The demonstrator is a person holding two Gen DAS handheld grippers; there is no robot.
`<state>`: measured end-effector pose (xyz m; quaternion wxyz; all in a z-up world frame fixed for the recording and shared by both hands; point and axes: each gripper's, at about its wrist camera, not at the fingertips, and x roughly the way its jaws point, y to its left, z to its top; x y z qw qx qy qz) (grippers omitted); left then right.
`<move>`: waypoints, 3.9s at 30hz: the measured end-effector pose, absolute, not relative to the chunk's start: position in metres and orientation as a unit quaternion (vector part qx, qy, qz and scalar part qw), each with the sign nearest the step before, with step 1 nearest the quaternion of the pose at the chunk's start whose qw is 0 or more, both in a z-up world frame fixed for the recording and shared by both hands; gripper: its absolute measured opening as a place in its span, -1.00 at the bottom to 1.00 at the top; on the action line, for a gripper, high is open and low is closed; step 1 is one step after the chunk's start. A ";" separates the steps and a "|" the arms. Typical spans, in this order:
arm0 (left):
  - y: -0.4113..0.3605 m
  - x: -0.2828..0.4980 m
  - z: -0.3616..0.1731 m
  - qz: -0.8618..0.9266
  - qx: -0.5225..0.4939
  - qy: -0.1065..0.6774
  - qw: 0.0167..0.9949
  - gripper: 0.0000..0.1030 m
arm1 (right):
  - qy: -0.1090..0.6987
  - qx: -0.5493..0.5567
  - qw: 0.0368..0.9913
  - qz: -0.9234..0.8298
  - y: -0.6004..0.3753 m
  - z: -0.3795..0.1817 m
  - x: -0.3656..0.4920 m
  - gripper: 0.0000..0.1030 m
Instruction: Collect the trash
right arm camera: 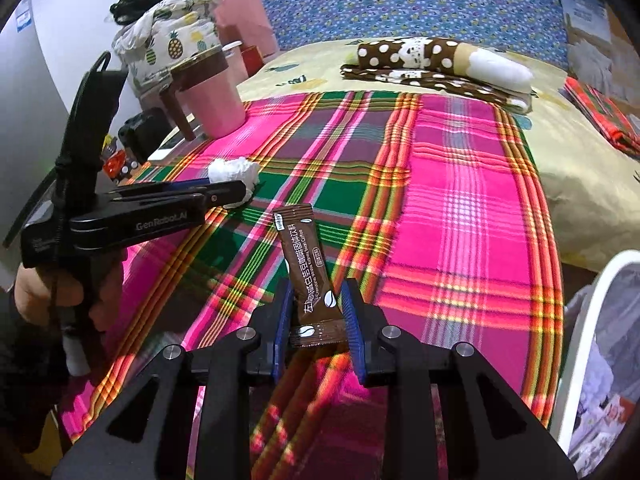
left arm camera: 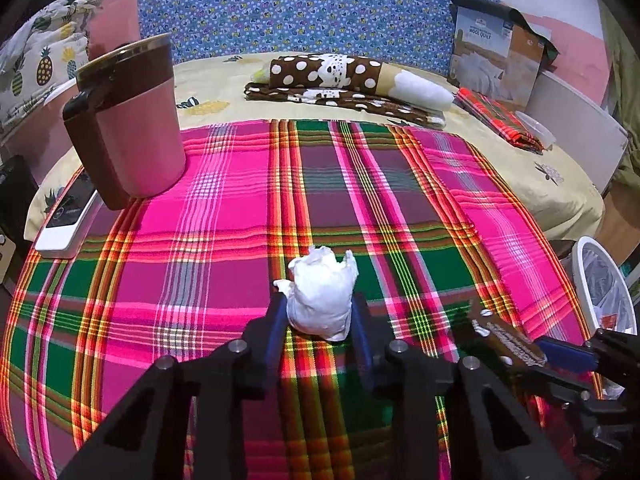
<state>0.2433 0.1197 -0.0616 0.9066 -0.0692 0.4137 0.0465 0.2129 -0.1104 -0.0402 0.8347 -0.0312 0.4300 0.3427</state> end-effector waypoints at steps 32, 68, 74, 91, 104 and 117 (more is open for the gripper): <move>-0.008 0.169 -0.009 -0.072 -0.085 0.371 0.922 -0.41 | 0.386 0.037 0.890 0.240 -0.221 -0.003 0.161 -0.46; -0.169 0.224 -0.033 -0.212 -0.012 0.406 0.889 -0.32 | 0.413 0.061 0.902 0.107 -0.326 -0.028 0.185 -0.45; -0.172 0.228 -0.035 -0.220 -0.018 0.408 0.886 -0.12 | 0.414 0.066 0.902 0.103 -0.330 -0.030 0.185 -0.38; -0.148 0.185 -0.014 -0.198 -0.023 0.385 0.901 0.00 | 0.390 0.073 0.911 0.114 -0.313 -0.011 0.150 -0.23; -0.119 0.127 0.000 -0.165 -0.029 0.365 0.916 0.00 | 0.368 0.053 0.918 0.135 -0.281 0.001 0.111 -0.22; -0.091 0.077 0.004 -0.133 -0.028 0.349 0.927 0.00 | 0.348 0.037 0.926 0.144 -0.255 0.010 0.069 -0.21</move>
